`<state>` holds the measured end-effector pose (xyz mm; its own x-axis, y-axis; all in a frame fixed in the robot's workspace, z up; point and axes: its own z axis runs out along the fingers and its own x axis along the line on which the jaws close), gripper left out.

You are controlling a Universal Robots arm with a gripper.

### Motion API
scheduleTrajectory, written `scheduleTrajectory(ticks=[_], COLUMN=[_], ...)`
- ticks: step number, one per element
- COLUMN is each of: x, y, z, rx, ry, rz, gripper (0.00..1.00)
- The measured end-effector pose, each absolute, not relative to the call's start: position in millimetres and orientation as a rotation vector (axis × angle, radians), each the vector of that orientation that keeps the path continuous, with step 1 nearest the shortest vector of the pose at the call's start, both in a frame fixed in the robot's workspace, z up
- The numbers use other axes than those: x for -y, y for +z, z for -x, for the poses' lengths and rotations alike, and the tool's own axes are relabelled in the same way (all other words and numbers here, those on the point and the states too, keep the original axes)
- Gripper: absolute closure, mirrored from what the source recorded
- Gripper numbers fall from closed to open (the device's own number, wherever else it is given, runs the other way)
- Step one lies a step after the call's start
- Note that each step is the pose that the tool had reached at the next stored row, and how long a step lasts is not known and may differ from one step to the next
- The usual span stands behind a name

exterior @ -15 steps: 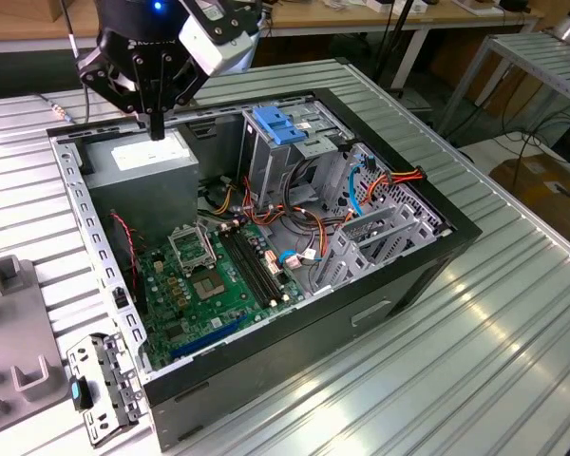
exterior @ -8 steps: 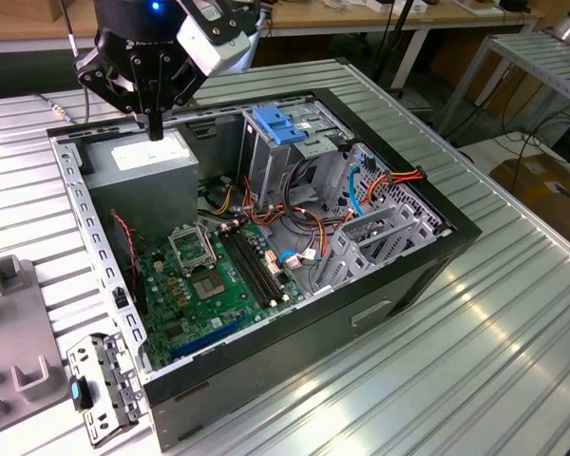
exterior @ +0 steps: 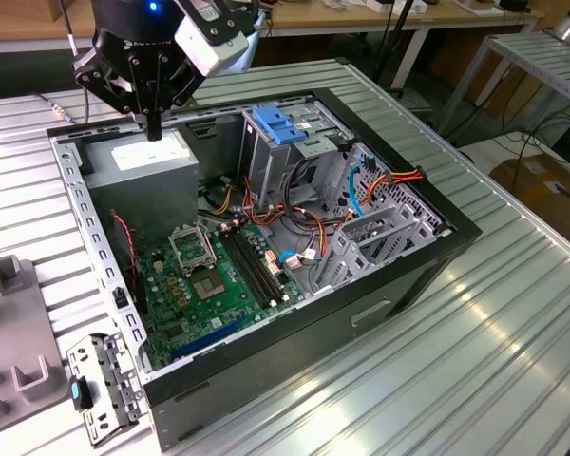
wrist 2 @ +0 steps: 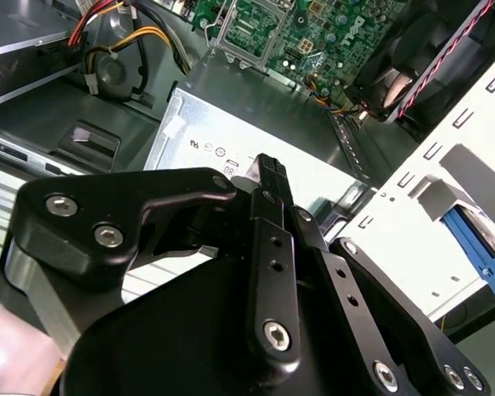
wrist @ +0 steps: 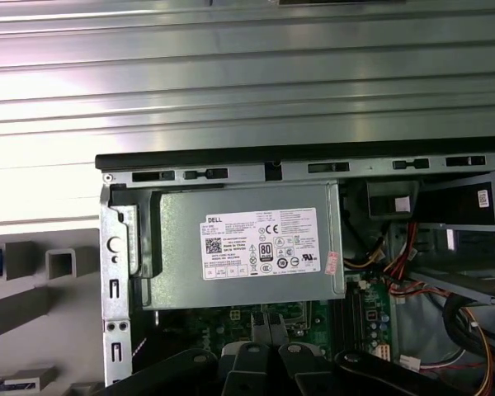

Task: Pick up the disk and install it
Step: 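Reach for the disk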

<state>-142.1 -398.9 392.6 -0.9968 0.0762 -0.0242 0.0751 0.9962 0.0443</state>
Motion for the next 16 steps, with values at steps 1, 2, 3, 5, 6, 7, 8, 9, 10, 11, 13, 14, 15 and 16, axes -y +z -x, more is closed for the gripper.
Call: scheduleTrajectory(ticks=[1,2,3,5,6,7,8,9,10,11,13,14,15,16], x=[398.9,398.9,398.9,399.0,398.9,398.9,398.9,398.9,399.0,398.9,398.9,398.9,398.9,398.9], y=[392.6,392.6,392.6,392.6,392.5,392.5,392.5,392.5,392.5,392.5,392.4,392.4,392.4,392.4], z=[142.6,142.9,143.3,144.2,144.7,145.2,145.7,146.2,147.0,147.5,148.5,149.0,149.6,150.2], rx=[-3.113,-3.113,-3.113,-3.113,-3.113,-3.113,-3.113,-3.113,-3.113,-3.113,-3.113,-3.113,-3.113,-3.113], ry=[0.068,0.068,0.068,0.068,0.068,0.068,0.068,0.068,0.068,0.068,0.068,0.068,0.068,0.068], rz=[-0.118,-0.118,-0.118,-0.118,-0.118,-0.118,-0.118,-0.118,-0.118,-0.118,-0.118,-0.118,-0.118,-0.118], gripper=[0.89,0.89,0.89,0.89,0.89,0.89,0.89,0.89,0.89,0.89,0.89,0.89,0.89,0.89])
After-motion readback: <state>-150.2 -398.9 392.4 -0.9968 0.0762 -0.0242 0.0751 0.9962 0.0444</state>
